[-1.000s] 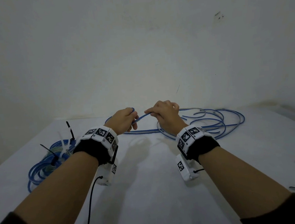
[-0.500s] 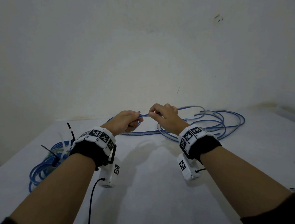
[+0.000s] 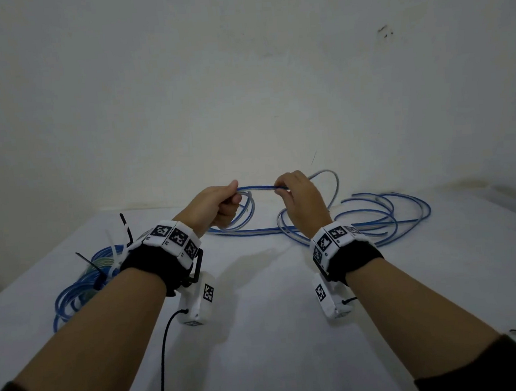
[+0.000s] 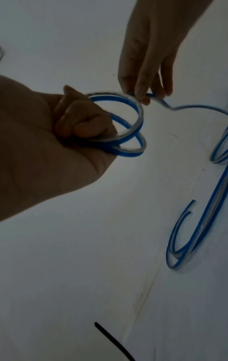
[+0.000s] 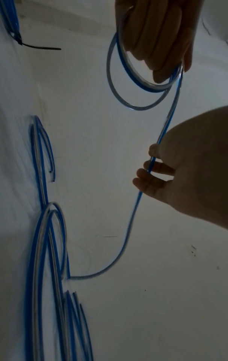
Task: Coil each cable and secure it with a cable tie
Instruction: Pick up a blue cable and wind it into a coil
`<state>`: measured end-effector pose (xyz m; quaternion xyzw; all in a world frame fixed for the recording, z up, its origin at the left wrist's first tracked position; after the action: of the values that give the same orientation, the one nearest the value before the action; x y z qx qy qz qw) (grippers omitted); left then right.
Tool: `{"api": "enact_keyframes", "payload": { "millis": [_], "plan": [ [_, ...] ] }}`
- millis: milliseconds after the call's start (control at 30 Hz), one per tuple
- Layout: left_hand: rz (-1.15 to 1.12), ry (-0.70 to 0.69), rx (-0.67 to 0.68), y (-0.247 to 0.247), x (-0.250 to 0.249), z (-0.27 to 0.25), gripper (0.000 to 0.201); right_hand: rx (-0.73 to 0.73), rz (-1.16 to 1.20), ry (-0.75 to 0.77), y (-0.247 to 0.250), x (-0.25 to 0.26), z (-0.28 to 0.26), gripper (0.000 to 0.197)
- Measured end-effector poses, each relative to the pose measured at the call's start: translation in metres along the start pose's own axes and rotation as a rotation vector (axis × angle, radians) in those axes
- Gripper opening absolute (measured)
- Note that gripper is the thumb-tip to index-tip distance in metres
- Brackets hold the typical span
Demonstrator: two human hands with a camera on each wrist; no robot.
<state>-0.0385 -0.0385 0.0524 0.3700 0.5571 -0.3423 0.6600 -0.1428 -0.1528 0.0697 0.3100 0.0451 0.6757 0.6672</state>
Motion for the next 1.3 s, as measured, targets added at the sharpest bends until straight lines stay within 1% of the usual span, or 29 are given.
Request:
{"api": "enact_keyframes", "payload": {
  "millis": [100,167,200,267,367,433,467,533,567,667,767,867,1067,1133,1233,1300],
  "plan": [
    [-0.059,-0.007,0.007,0.002,-0.003,0.001,0.042,0.128,0.103,-0.074,-0.015,-0.001,-0.004,0.013],
    [-0.113,-0.016,0.005,0.006,-0.004,0.001,0.042,0.159,0.094,-0.128,-0.018,-0.006,-0.007,0.02],
    [-0.149,-0.023,-0.003,0.009,-0.005,0.001,0.042,0.141,0.069,-0.156,-0.016,-0.011,-0.007,0.018],
    [-0.224,-0.036,-0.037,0.019,-0.006,0.0,0.042,0.059,0.004,-0.183,-0.006,-0.02,-0.008,0.01],
    [-0.248,-0.049,-0.1,0.032,-0.007,-0.001,0.042,-0.031,0.044,-0.19,0.002,-0.025,-0.011,0.01],
    [-0.245,-0.058,-0.123,0.035,-0.006,0.001,0.043,-0.028,0.109,-0.206,0.001,-0.022,-0.012,0.017],
    [-0.252,-0.058,-0.125,0.035,-0.006,0.002,0.044,-0.019,0.138,-0.239,0.0,-0.022,-0.012,0.019],
    [-0.301,-0.051,-0.11,0.034,-0.005,0.003,0.045,-0.03,0.165,-0.292,0.001,-0.022,-0.012,0.013],
    [-0.334,-0.046,-0.098,0.033,-0.005,0.003,0.044,-0.047,0.168,-0.296,0.002,-0.023,-0.012,0.009],
    [-0.378,-0.034,-0.067,0.031,-0.005,0.002,0.046,-0.065,0.194,-0.277,0.001,-0.024,-0.01,0.01],
    [-0.437,-0.032,-0.029,0.029,-0.007,0.001,0.05,-0.015,0.154,-0.193,-0.004,-0.019,-0.005,0.015],
    [-0.583,-0.043,-0.02,0.03,-0.011,0.0,0.048,0.079,0.053,-0.1,-0.016,-0.01,-0.003,0.022],
    [-0.735,-0.119,-0.04,0.027,-0.02,0.004,0.034,0.346,-0.079,-0.089,-0.051,-0.002,-0.012,0.032],
    [-0.748,-0.154,-0.058,0.026,-0.023,0.005,0.033,0.392,-0.087,-0.075,-0.055,0.004,-0.016,0.036],
    [-0.777,-0.201,-0.132,0.029,-0.025,0.006,0.034,0.369,-0.137,-0.055,-0.052,0.009,-0.018,0.038],
    [-0.823,-0.236,-0.204,0.036,-0.025,0.007,0.035,0.33,-0.174,-0.081,-0.047,0.008,-0.017,0.038]
  ]
}}
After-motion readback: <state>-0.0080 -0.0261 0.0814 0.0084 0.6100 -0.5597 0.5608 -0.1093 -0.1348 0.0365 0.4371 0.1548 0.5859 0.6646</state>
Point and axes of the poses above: each hand's wrist, its own z-axis towards the middle knuckle, its own y-axis out of the back of the hand, x = y × z, the point moved 9 cm from there along z, towards the middle knuckle, and after that the axes turned 4 degrees about -x, right-handed, at the moved point
